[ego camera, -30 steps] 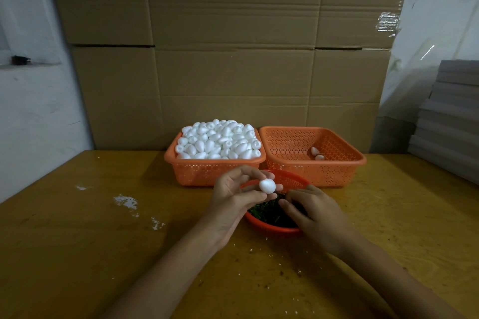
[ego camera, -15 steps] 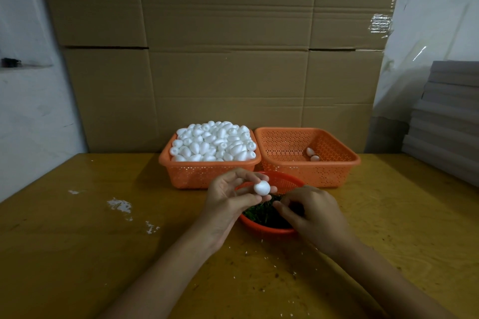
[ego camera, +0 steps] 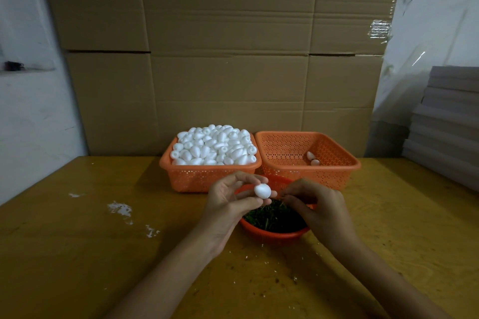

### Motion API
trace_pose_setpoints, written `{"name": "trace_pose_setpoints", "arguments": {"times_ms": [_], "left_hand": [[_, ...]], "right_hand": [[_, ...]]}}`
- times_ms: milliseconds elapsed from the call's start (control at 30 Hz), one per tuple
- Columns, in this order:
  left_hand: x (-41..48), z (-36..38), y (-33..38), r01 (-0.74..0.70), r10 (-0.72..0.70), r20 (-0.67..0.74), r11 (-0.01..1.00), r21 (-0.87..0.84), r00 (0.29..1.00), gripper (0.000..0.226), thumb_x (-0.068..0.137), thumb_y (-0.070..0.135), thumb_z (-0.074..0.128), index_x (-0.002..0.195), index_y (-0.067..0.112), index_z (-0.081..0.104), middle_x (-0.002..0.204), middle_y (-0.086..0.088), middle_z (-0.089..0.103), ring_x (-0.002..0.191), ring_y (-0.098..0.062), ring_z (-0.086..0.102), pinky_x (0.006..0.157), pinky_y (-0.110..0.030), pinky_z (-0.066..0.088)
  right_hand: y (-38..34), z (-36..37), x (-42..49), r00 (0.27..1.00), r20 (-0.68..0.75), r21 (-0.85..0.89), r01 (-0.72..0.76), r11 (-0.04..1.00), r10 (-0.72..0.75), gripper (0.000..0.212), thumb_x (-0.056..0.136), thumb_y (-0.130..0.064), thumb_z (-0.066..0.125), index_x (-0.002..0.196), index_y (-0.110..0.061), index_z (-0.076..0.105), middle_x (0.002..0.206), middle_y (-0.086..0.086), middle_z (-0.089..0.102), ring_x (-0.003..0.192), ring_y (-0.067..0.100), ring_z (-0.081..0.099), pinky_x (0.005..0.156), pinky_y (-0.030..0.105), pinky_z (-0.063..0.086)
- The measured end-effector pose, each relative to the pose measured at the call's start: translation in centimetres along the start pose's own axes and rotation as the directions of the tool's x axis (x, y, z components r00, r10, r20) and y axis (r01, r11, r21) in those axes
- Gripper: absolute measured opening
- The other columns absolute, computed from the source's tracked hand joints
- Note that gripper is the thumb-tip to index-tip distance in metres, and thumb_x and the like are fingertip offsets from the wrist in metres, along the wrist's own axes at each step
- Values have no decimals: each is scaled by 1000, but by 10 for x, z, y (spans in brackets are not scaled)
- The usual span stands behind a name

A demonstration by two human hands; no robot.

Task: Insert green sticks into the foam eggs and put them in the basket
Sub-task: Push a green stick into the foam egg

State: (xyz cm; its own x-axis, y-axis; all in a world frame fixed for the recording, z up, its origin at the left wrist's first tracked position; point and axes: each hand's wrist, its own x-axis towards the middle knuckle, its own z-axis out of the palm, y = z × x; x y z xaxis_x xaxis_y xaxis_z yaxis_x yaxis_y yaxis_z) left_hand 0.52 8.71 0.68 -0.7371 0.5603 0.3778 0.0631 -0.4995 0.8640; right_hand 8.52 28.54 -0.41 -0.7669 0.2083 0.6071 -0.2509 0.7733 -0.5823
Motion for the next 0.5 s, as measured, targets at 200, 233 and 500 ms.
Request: {"name": "trace_pose_setpoints", "arguments": {"times_ms": [200, 233, 500], "left_hand": [[-1, 1, 0, 20, -22, -37, 998, -54, 999, 27, 85, 2, 78, 109, 14, 73, 116, -21, 75, 107, -43, 74, 86, -34, 62], [0, 2, 0, 17, -20, -50, 998, -57, 999, 27, 85, 4, 79, 109, 16, 74, 115, -20, 75, 107, -42, 74, 86, -34, 62], [1, 1, -4, 5, -11, -96, 998, -57, 995, 29, 87, 10, 80, 114, 14, 73, 115, -21, 76, 105, -40, 75, 85, -32, 61]], "right_hand": [[-3, 2, -1, 999, -40, 158, 24, 987, -18, 23, 89, -16, 77, 107, -27, 68, 91, -18, 79, 88, 0, 76, 81, 26, 60], [-4, 2, -1, 998, -52, 162, 36, 986, -28, 18, 89, -18, 77, 104, -24, 70, 90, -16, 79, 87, 1, 76, 81, 28, 60], [-19, -1, -6, 974, -140, 80, 193, 978, -181, 19, 88, -36, 73, 97, -21, 81, 89, -19, 77, 85, 0, 74, 76, 16, 56]]}}
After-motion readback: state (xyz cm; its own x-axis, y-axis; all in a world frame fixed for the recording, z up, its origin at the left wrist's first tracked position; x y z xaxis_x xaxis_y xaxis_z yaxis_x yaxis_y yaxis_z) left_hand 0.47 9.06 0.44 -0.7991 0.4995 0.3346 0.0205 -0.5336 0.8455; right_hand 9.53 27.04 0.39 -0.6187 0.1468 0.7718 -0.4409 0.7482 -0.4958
